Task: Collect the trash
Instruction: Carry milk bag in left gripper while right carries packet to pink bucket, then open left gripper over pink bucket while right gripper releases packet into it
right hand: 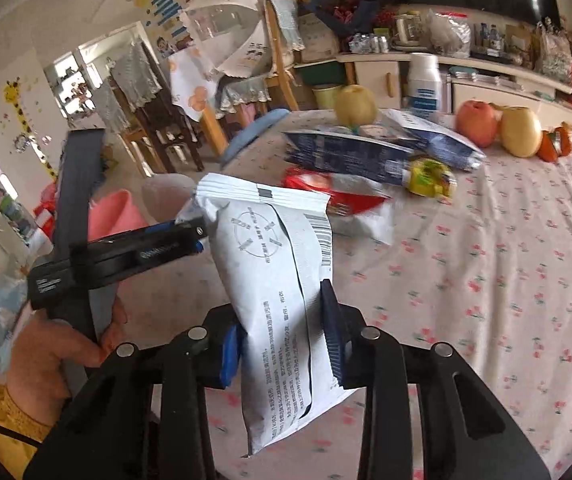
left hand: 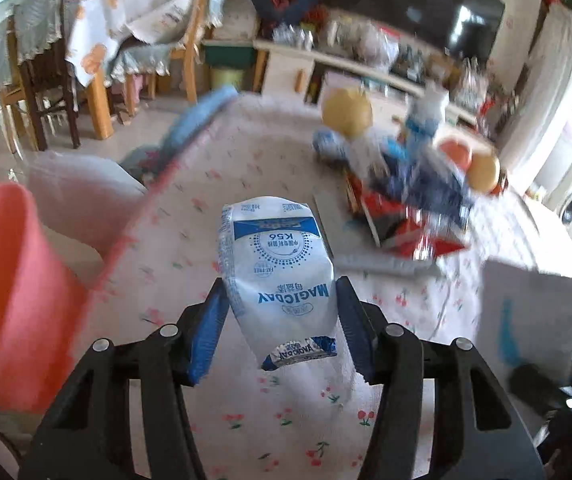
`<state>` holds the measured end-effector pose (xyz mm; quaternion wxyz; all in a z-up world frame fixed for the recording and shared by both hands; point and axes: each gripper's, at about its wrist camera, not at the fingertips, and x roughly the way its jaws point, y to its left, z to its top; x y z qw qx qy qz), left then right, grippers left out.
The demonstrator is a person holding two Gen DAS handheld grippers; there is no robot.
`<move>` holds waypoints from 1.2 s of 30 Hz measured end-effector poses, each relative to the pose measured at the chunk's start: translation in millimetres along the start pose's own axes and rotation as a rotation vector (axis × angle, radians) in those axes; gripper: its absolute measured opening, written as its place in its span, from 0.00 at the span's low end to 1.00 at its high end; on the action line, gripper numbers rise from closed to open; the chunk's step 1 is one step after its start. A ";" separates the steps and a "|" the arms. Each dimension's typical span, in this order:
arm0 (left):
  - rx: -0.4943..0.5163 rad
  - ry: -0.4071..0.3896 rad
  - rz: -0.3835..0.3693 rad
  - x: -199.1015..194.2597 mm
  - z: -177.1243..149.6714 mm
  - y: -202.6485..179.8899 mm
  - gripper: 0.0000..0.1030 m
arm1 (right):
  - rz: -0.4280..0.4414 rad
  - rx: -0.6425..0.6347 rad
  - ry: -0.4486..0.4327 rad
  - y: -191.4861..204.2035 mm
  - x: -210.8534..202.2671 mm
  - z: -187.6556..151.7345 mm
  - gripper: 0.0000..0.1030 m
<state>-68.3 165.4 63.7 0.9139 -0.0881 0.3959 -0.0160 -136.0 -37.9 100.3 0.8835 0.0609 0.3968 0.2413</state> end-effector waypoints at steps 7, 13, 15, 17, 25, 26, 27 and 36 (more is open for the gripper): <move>-0.196 -0.154 0.088 -64.0 20.7 89.2 0.54 | 0.193 -0.024 -0.041 73.5 15.1 40.9 0.35; -0.393 -0.205 0.169 -86.9 13.8 167.6 0.55 | 0.399 -0.053 -0.033 157.0 53.8 82.7 0.35; -0.433 -0.221 0.198 -90.8 11.9 183.6 0.55 | 0.453 -0.060 -0.022 182.0 67.6 93.3 0.35; -0.462 -0.240 0.234 -95.7 8.4 197.4 0.57 | 0.506 -0.069 -0.005 211.2 86.7 102.2 0.35; -0.585 -0.274 0.416 -109.1 -3.4 243.6 0.82 | 0.502 -0.050 0.073 255.0 144.0 109.1 0.59; -0.586 -0.289 0.427 -111.3 -3.4 245.1 0.84 | 0.484 -0.050 0.064 254.2 144.5 107.7 0.61; -0.585 -0.307 0.436 -114.3 -3.9 245.8 0.88 | 0.471 -0.049 0.054 252.2 143.8 106.2 0.65; -0.422 -0.425 0.433 -120.6 18.2 209.2 0.91 | 0.261 -0.103 -0.116 201.6 93.7 78.9 0.87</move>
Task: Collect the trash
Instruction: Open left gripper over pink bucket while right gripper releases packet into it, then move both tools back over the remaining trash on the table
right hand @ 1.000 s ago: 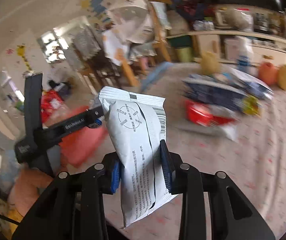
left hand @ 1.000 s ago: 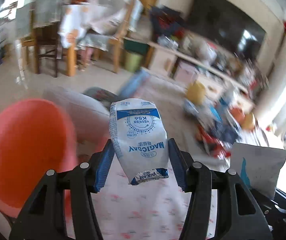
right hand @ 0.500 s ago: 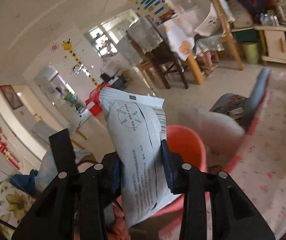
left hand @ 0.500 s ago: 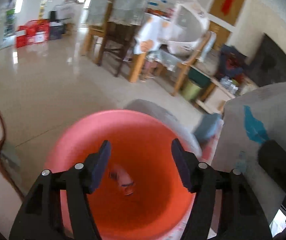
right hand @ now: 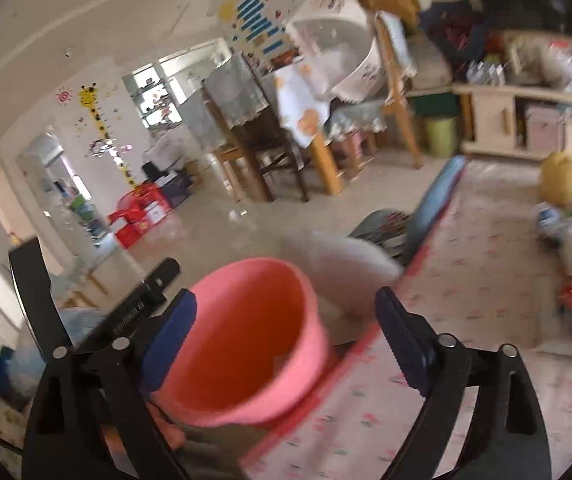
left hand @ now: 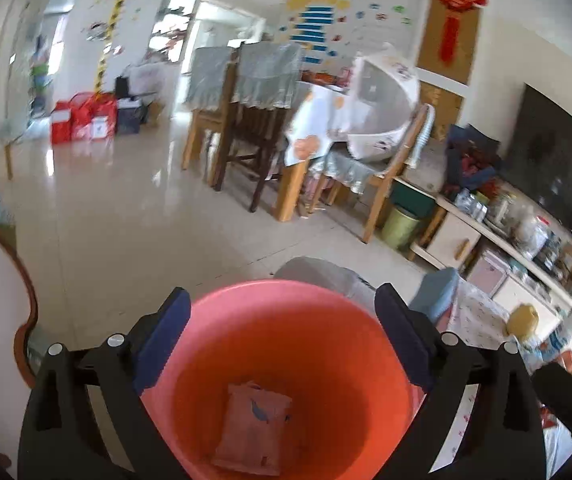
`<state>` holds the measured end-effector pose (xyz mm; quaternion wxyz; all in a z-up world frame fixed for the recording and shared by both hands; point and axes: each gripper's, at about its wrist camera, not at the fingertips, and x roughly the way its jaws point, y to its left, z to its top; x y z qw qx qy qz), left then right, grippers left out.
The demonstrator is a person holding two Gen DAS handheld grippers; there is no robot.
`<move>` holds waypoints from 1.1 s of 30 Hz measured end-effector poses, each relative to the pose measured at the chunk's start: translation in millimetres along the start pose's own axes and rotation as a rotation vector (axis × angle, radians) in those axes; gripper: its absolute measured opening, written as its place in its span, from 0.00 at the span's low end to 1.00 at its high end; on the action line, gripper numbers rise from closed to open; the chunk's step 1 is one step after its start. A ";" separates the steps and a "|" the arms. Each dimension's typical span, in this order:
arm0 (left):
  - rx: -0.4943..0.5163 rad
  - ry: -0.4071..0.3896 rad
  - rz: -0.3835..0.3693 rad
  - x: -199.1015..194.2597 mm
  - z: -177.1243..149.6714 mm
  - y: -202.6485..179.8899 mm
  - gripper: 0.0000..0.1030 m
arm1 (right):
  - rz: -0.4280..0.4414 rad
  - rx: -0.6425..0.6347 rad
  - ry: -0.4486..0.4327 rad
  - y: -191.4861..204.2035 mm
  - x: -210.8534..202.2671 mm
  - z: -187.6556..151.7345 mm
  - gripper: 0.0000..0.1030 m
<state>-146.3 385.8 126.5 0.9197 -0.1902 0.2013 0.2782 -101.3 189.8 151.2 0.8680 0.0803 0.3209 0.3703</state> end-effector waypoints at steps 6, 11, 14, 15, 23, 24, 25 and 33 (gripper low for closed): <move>0.126 0.036 -0.054 -9.3 -3.8 -35.4 0.91 | -0.126 -0.059 -0.069 -25.7 -36.2 -25.7 0.93; 0.165 0.064 -0.119 -16.2 -11.1 -56.4 0.91 | -0.184 -0.046 -0.069 -51.0 -59.9 -48.8 0.95; 0.196 0.021 -0.168 -29.8 -16.3 -68.1 0.91 | -0.209 -0.036 -0.059 -63.8 -70.7 -59.4 0.95; 0.209 0.010 -0.167 -32.9 -18.3 -71.8 0.91 | -0.214 -0.036 -0.055 -66.8 -73.0 -60.4 0.95; 0.268 -0.038 -0.208 -45.4 -31.1 -101.1 0.91 | -0.267 -0.008 -0.037 -93.7 -103.3 -80.3 0.95; 0.278 -0.040 -0.216 -46.6 -33.5 -104.4 0.91 | -0.267 -0.002 -0.036 -97.1 -106.6 -81.9 0.95; 0.289 -0.037 -0.225 -47.2 -36.3 -108.3 0.91 | -0.269 0.003 -0.036 -99.8 -110.7 -83.2 0.95; 0.376 -0.001 -0.304 -54.0 -63.2 -147.5 0.91 | -0.283 0.003 -0.013 -124.6 -132.0 -92.7 0.95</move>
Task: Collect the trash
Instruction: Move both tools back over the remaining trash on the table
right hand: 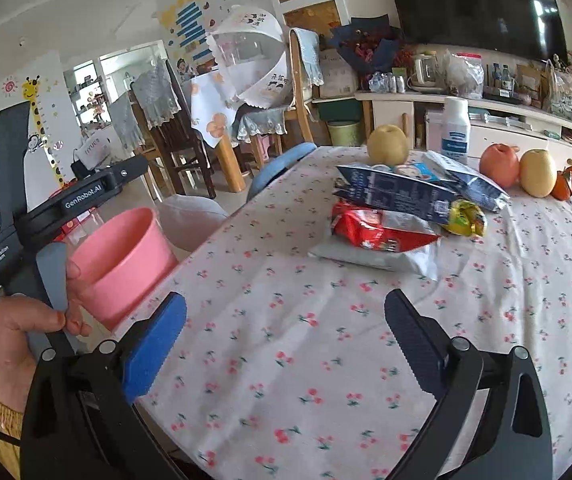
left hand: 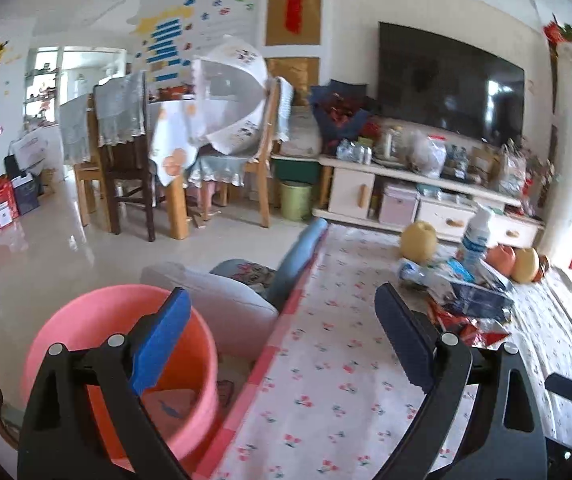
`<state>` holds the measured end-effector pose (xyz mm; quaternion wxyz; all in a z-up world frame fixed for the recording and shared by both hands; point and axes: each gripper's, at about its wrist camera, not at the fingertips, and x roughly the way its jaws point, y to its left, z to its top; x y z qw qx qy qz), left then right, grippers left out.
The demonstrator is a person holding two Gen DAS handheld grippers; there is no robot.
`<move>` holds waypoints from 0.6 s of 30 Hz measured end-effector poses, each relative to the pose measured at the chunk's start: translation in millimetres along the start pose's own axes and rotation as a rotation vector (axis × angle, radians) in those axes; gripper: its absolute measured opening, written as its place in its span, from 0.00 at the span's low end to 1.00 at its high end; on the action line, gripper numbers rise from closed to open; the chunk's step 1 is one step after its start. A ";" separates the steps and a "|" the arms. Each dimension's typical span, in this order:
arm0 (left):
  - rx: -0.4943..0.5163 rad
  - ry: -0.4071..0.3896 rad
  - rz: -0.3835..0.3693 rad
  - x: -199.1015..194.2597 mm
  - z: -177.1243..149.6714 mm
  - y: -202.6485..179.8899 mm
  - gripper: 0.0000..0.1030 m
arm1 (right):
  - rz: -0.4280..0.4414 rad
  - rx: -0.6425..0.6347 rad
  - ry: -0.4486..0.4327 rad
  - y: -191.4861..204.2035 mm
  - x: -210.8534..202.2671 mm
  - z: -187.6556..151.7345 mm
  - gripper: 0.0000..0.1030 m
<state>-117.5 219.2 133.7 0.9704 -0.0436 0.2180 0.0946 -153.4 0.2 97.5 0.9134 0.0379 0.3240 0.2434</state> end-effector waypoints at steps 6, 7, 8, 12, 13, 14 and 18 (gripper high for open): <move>0.047 0.039 -0.053 5.0 -7.2 -31.6 0.91 | -0.023 0.015 -0.003 -28.4 -11.4 0.3 0.95; 0.055 0.047 -0.063 6.4 -8.8 -36.9 0.91 | -0.028 0.027 -0.004 -35.1 -13.3 1.4 0.95; 0.059 0.052 -0.068 7.1 -8.8 -39.9 0.91 | -0.032 0.040 -0.005 -41.8 -15.1 2.1 0.95; 0.100 0.081 -0.100 11.7 -14.3 -59.8 0.91 | -0.045 0.095 -0.016 -67.1 -24.2 6.7 0.95; 0.111 0.085 -0.110 11.9 -16.2 -65.1 0.91 | -0.050 0.108 -0.019 -73.5 -27.0 8.1 0.95; 0.127 0.094 -0.125 13.1 -18.1 -72.4 0.91 | -0.055 0.120 -0.021 -79.5 -29.0 9.9 0.95; 0.177 0.142 -0.190 19.8 -26.4 -98.0 0.91 | -0.065 0.174 -0.022 -103.8 -36.8 16.2 0.95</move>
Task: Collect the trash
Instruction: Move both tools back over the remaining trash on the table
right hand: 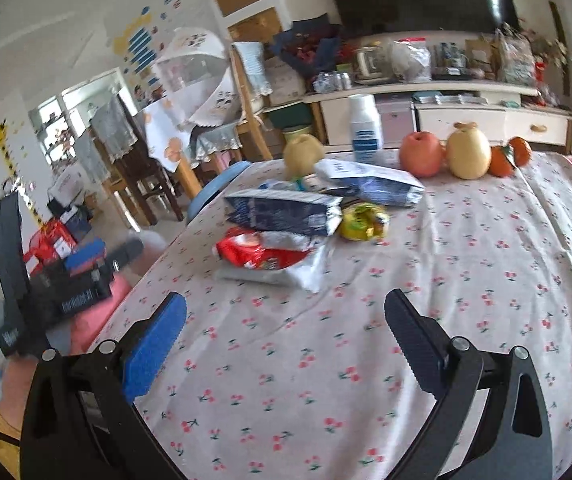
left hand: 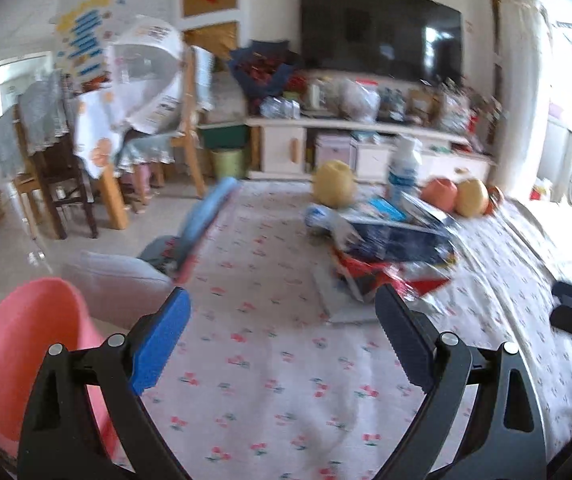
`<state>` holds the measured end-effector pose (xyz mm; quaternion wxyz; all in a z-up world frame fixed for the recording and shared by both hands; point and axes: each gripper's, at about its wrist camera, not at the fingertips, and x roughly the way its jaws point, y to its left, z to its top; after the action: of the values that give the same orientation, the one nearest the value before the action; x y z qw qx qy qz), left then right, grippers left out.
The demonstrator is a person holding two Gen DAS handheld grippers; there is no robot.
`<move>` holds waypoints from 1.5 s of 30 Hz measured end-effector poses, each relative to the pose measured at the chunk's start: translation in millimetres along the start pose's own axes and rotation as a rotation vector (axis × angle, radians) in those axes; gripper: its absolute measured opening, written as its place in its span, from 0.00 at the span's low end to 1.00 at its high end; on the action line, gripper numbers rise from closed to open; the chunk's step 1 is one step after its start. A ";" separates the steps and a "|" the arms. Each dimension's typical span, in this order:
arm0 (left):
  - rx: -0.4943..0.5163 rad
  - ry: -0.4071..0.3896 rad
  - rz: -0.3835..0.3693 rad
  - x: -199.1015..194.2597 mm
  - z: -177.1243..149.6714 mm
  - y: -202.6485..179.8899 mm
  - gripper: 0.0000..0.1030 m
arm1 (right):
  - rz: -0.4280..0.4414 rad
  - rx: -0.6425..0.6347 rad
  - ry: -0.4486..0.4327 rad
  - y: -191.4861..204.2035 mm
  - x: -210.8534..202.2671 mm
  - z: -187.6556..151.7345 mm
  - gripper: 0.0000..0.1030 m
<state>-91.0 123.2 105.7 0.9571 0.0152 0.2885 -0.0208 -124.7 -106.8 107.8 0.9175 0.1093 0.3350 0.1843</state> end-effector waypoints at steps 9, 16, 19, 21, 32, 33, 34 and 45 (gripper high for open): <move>0.019 0.108 -0.154 39.0 -5.8 -42.1 0.91 | -0.046 0.121 0.000 -55.0 -8.6 19.9 0.95; 0.026 0.148 -0.175 67.8 -1.7 -66.8 0.91 | -0.079 0.199 0.029 -84.4 -1.7 25.3 0.95; 0.050 0.157 -0.181 78.8 1.1 -83.1 0.91 | -0.076 0.192 0.041 -84.0 4.2 26.4 0.95; 0.071 0.159 -0.173 85.1 2.5 -94.7 0.91 | -0.070 0.187 0.045 -81.9 7.8 28.0 0.95; 0.104 0.174 -0.066 119.8 10.5 -113.2 0.93 | -0.064 0.183 0.072 -83.4 21.4 31.0 0.95; 0.105 0.178 -0.063 123.5 11.8 -114.1 0.93 | -0.063 0.186 0.076 -83.6 22.5 30.8 0.95; 0.105 0.182 -0.060 126.2 12.4 -114.7 0.93 | -0.061 0.187 0.079 -83.8 23.4 31.1 0.95; 0.067 0.247 -0.135 136.7 8.8 -113.4 0.94 | -0.077 0.163 0.130 -80.8 36.6 28.6 0.95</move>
<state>22.1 5.4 35.5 0.9097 0.0304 0.4037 -0.0926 -58.7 -167.3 82.1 0.8882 0.1584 0.4118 0.1279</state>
